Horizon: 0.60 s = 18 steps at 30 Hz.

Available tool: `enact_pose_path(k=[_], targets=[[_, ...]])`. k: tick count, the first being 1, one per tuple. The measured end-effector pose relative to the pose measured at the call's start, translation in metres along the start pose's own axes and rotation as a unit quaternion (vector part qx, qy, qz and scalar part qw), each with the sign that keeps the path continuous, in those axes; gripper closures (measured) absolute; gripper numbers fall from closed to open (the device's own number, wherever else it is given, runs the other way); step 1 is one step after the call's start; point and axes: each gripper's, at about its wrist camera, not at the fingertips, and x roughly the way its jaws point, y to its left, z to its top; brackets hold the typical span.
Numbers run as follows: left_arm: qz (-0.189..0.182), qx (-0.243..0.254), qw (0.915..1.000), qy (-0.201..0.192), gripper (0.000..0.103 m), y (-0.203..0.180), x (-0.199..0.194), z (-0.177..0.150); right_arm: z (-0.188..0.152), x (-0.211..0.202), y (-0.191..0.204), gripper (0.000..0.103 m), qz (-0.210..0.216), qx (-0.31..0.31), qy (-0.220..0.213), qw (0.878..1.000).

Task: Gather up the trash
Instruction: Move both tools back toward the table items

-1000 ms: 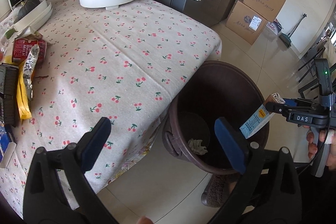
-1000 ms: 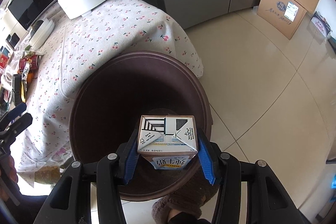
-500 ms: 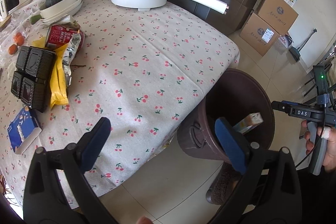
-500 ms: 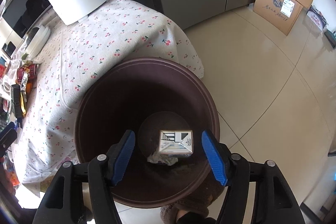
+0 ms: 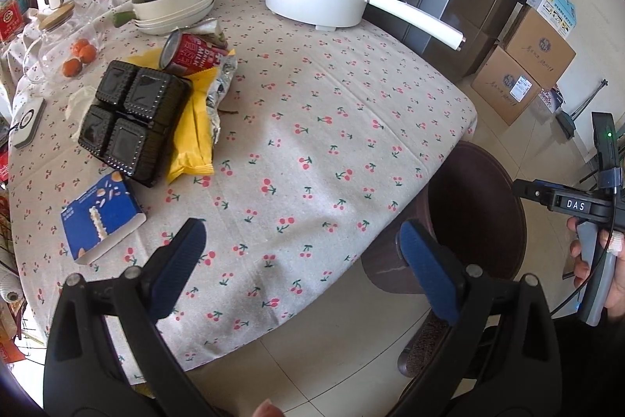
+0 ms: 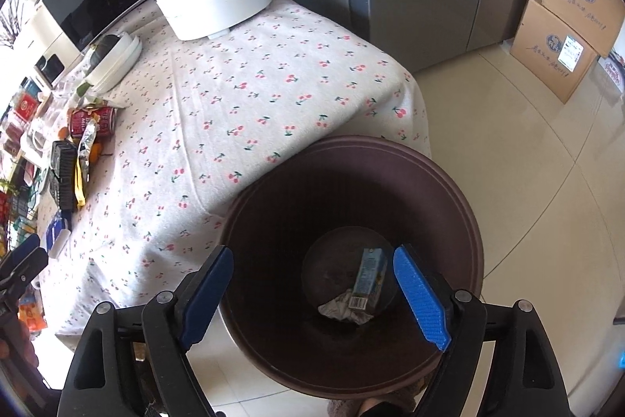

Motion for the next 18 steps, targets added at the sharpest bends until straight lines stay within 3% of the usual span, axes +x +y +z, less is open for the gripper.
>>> enact_pose_path(k=[8, 18], targets=[[0.024, -0.03, 0.9992, -0.009, 0.003, 0.041, -0.018, -0.01, 0.008, 0.0, 0.052, 0.008, 0.014, -0.039, -0.006, 0.999], [0.051, -0.069, 0.9961, -0.021, 0.002, 0.093, -0.04, -0.026, 0.017, 0.002, 0.115, 0.008, 0.034, -0.081, -0.013, 0.996]])
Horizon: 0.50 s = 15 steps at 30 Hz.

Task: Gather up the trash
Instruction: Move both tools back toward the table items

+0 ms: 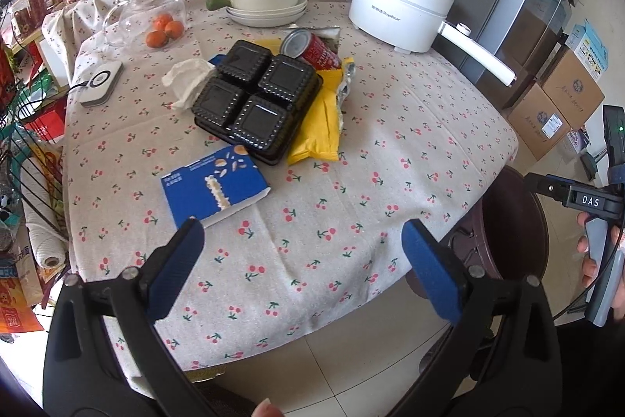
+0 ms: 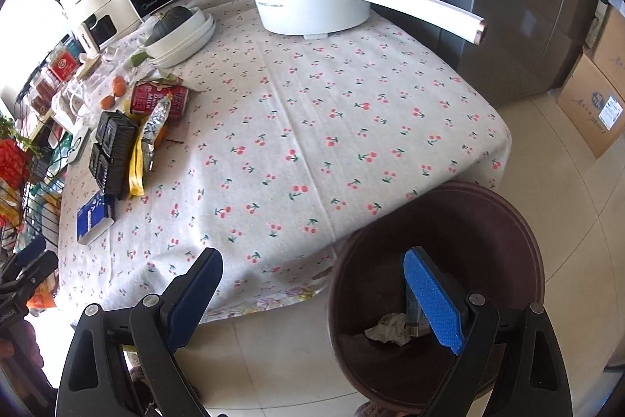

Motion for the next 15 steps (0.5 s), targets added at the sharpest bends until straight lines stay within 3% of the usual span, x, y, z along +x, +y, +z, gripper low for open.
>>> enact_pose_path(k=[15], targets=[[0.062, -0.02, 0.9979, -0.004, 0.001, 0.067, -0.007, -0.017, 0.018, 0.019, 0.097, 0.0, 0.023, -0.053, -0.01, 0.998]])
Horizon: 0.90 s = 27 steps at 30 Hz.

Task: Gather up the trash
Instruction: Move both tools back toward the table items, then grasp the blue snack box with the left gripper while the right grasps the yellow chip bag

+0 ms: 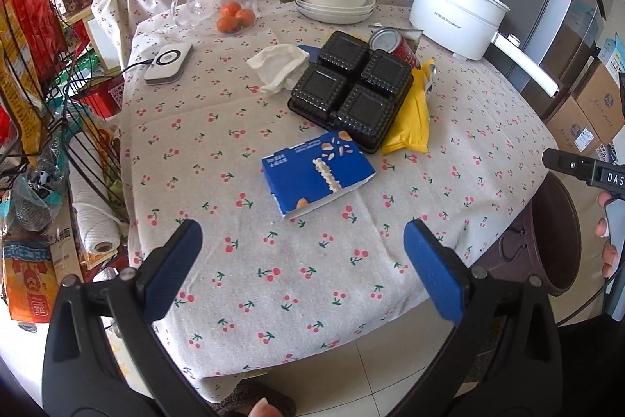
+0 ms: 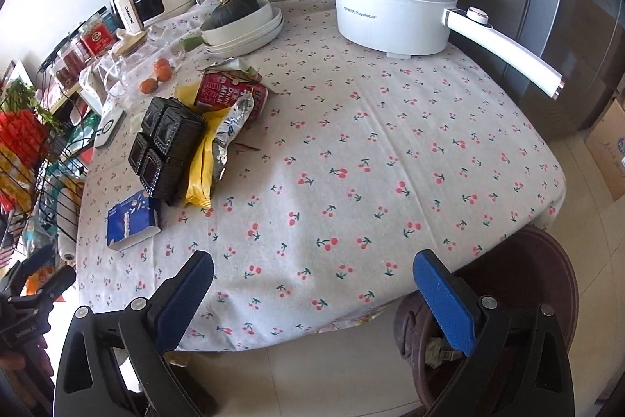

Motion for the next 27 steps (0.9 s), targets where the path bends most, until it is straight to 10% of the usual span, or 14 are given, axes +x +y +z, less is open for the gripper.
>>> enact_pose_path(k=[16, 27], targets=[[-0.011, 0.229, 0.9729, 0.032, 0.001, -0.024, 0.085, 0.029, 0.011, 0.033, 0.017, 0.0, -0.003, -0.013, 0.026, 1.0], [-0.045, 0.179, 0.9802, 0.071, 0.008, -0.026, 0.105, 0.033, 0.013, 0.035, 0.007, 0.0, -0.013, -0.017, 0.034, 0.999]])
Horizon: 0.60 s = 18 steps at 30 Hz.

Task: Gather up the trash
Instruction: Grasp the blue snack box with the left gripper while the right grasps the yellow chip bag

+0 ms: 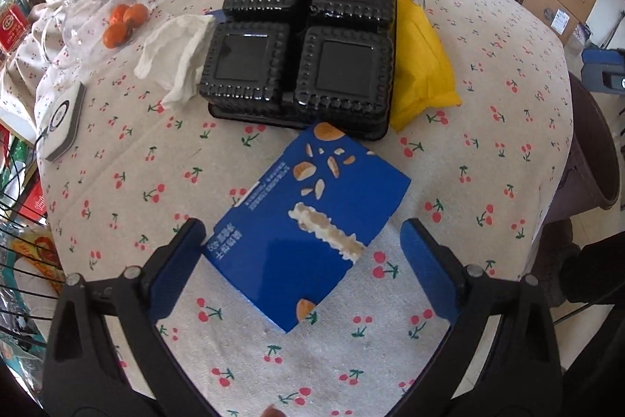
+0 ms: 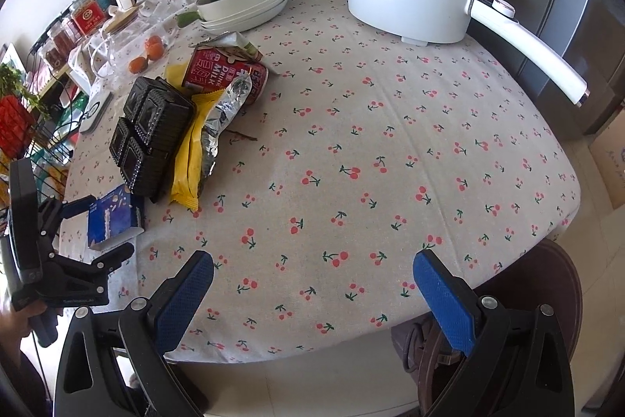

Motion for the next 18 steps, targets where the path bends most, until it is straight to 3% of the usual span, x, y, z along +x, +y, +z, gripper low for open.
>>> enact_pose_path(k=[4, 6, 18], targets=[[-0.034, -0.057, 0.9977, 0.01, 0.03, 0.007, -0.005, -0.004, -0.001, -0.001, 0.002, 0.0, -0.001, -0.002, -0.001, 1.0], [-0.038, -0.081, 0.9958, 0.021, 0.034, 0.009, -0.006, -0.009, 0.0, 0.0, 0.004, 0.0, 0.0, -0.001, -0.001, 1.0], [-0.026, -0.106, 0.9936, 0.027, 0.035, 0.005, -0.039, -0.024, 0.014, 0.02, 0.021, 0.0, 0.012, 0.004, -0.002, 1.0]])
